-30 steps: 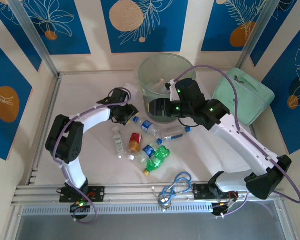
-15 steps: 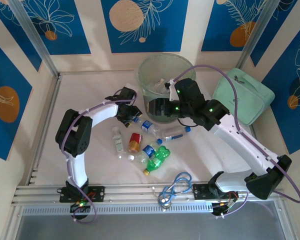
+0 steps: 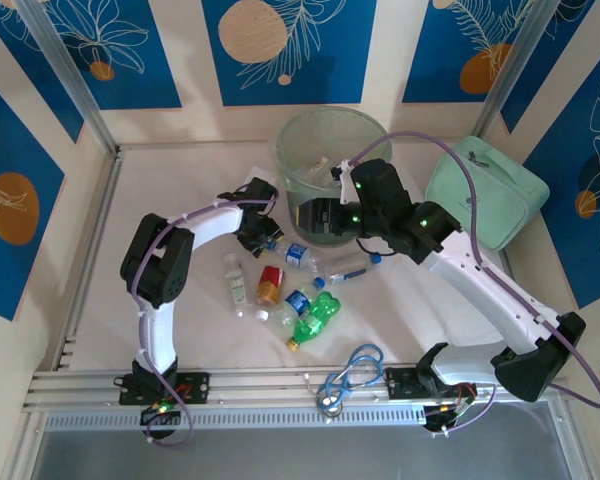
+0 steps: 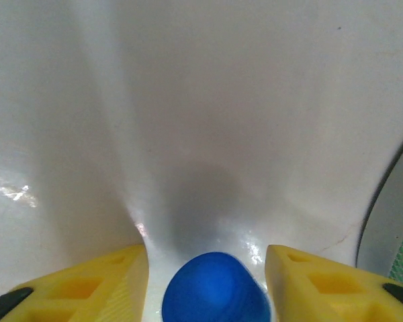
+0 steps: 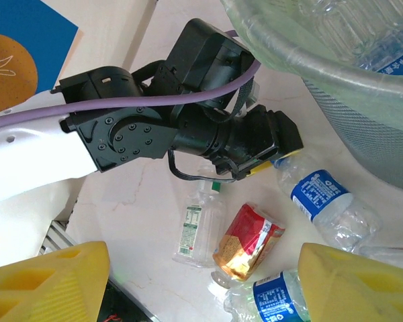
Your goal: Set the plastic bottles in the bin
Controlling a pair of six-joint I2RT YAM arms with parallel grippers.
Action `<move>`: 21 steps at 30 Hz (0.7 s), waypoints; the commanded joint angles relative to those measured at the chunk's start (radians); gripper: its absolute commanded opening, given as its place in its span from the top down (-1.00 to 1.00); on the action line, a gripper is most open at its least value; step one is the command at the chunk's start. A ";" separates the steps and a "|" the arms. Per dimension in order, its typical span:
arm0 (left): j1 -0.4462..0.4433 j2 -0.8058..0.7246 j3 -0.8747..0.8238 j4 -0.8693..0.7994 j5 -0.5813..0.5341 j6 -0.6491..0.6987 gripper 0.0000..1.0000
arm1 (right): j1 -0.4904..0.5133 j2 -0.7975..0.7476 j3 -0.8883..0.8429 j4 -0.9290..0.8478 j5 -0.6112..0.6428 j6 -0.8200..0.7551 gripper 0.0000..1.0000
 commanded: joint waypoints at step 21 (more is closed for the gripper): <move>0.020 -0.249 -0.086 0.033 0.003 0.054 0.32 | -0.007 -0.068 -0.012 0.009 0.001 -0.005 -0.49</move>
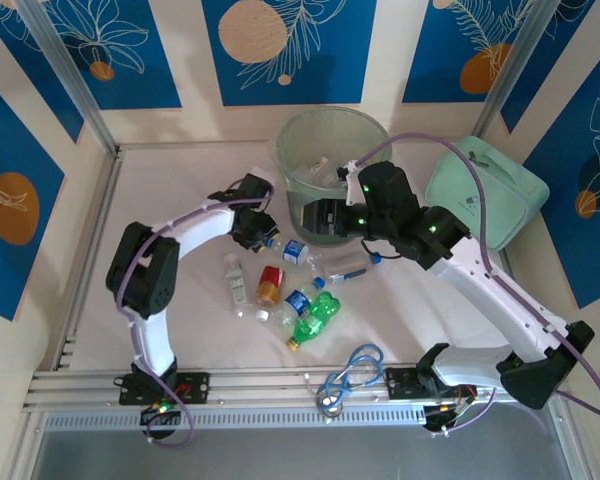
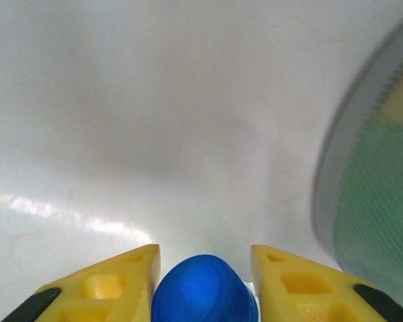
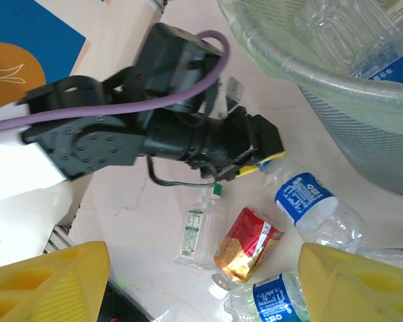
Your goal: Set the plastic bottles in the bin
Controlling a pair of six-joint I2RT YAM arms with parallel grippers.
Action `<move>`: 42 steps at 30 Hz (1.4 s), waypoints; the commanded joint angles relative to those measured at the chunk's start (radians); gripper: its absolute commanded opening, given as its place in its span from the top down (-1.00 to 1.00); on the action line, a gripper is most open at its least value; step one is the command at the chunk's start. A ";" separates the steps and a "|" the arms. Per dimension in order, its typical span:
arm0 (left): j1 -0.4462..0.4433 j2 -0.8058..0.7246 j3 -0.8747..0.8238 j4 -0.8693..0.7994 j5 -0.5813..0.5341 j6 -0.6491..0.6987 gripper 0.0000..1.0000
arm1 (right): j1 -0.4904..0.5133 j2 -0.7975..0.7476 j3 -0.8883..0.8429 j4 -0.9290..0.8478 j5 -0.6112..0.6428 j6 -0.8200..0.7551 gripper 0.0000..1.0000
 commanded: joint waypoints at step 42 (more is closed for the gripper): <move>0.191 -0.611 -0.201 0.748 0.508 0.223 0.36 | -0.064 0.234 0.258 -0.084 -0.580 -0.026 -0.90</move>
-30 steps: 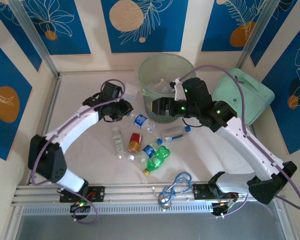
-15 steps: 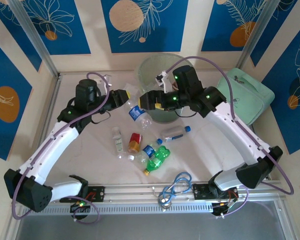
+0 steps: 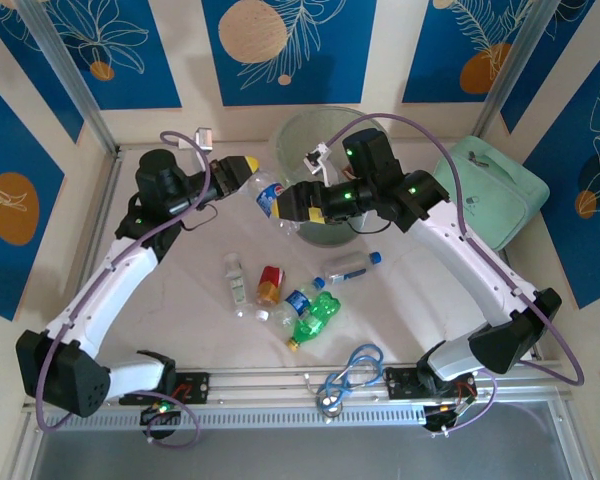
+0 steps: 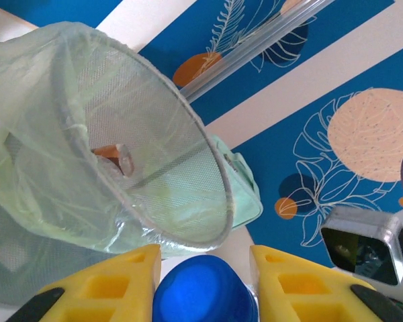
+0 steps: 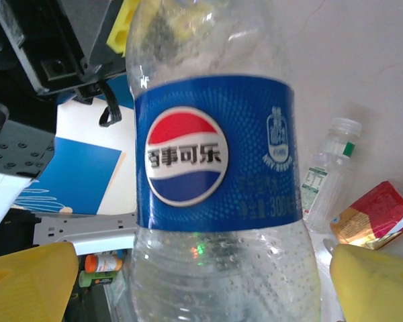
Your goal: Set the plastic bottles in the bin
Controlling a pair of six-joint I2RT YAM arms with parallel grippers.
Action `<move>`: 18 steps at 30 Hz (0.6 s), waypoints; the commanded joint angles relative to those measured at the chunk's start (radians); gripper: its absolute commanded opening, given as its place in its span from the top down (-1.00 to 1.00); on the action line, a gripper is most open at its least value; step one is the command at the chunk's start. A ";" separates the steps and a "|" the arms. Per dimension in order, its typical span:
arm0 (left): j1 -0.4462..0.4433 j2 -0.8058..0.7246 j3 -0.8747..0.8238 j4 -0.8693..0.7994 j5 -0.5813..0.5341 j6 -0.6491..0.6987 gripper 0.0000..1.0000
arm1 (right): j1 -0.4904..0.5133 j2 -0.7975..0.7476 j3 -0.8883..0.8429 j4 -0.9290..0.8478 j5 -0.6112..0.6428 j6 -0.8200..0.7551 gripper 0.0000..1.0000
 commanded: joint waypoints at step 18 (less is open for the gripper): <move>0.013 0.045 -0.014 0.190 0.089 -0.076 0.36 | 0.000 0.004 -0.023 0.059 -0.060 0.033 -0.39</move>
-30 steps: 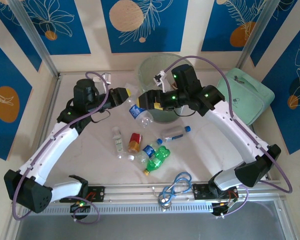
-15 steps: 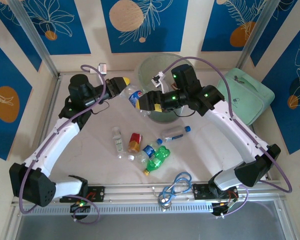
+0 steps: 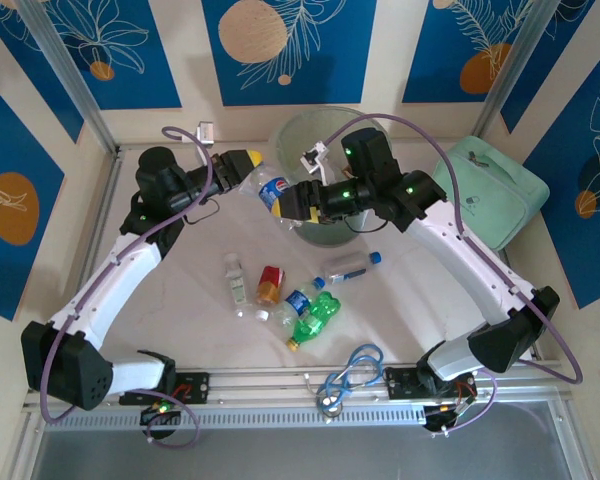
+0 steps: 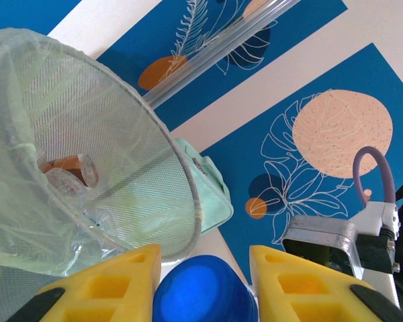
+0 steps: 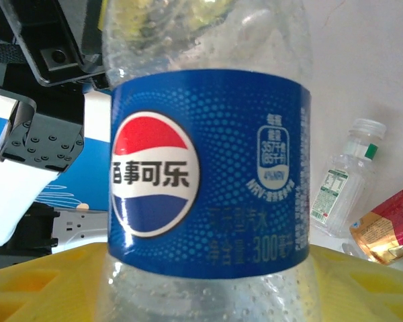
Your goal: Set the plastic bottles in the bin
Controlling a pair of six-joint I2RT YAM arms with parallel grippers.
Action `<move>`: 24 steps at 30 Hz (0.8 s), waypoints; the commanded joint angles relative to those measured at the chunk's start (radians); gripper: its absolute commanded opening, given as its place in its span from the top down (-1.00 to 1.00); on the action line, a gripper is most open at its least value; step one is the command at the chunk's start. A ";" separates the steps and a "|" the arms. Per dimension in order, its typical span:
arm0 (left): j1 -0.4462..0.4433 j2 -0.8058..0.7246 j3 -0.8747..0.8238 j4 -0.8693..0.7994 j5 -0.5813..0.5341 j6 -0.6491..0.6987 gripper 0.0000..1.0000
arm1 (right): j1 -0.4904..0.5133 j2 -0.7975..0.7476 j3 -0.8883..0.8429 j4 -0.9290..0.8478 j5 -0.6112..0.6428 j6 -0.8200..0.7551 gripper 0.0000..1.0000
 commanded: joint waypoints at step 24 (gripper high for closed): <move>0.013 -0.164 -0.011 -0.481 -0.465 0.159 -1.00 | -0.148 0.126 0.286 -0.191 0.314 -0.133 -0.22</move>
